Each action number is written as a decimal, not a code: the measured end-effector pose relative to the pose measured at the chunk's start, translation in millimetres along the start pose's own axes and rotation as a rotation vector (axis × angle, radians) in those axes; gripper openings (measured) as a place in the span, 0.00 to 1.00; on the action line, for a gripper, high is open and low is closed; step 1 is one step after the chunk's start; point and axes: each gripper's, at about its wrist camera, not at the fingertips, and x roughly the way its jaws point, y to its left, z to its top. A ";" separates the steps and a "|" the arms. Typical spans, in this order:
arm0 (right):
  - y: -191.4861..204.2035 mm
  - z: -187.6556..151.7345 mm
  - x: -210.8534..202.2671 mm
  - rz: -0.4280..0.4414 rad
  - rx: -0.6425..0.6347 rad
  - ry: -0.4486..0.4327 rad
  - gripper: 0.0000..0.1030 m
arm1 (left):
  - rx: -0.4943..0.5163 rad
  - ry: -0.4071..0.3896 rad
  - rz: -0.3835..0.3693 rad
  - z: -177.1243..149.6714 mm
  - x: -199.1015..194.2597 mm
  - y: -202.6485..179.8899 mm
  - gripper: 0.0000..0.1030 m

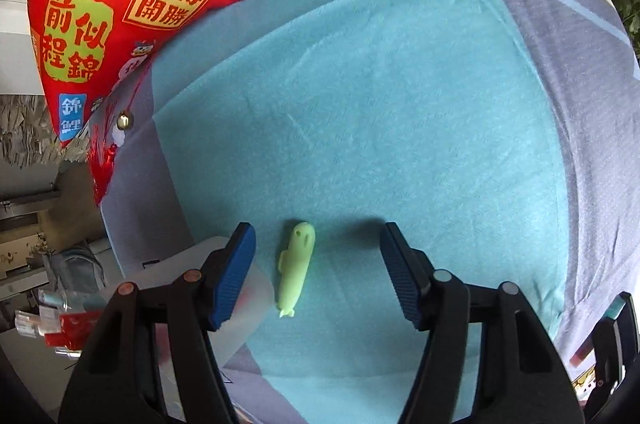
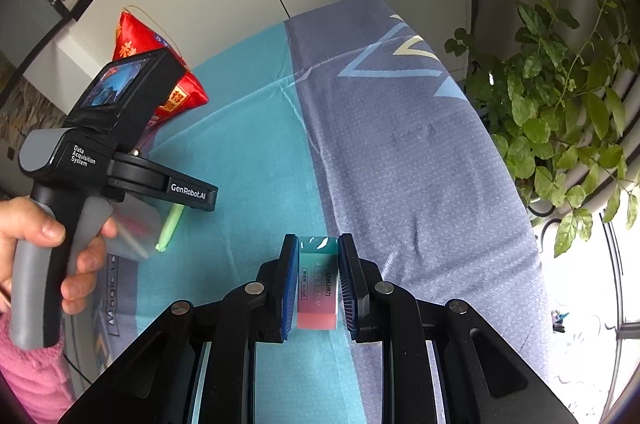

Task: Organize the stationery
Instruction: 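Close the left tool on the pale green highlighter, then carry the highlighter to the frosted cup and drop it in with the left tool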

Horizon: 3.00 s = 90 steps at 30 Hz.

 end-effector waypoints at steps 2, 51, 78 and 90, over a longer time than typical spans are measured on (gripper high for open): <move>-1.7 -0.1 0.6 0.011 0.000 0.001 0.20 | 0.015 -0.001 -0.020 -5.5 -0.8 -2.0 0.46; 5.7 -8.7 -16.8 0.013 -0.023 -0.012 0.20 | 0.448 -0.160 -0.105 -105.9 1.8 -33.7 0.13; 25.4 -13.8 -17.8 0.036 -0.086 -0.021 0.20 | 0.167 -0.566 -0.287 -208.5 -65.9 23.1 0.11; 73.0 -19.8 -24.8 0.046 -0.194 -0.045 0.20 | 0.067 -0.692 -0.280 -232.8 -78.9 55.2 0.11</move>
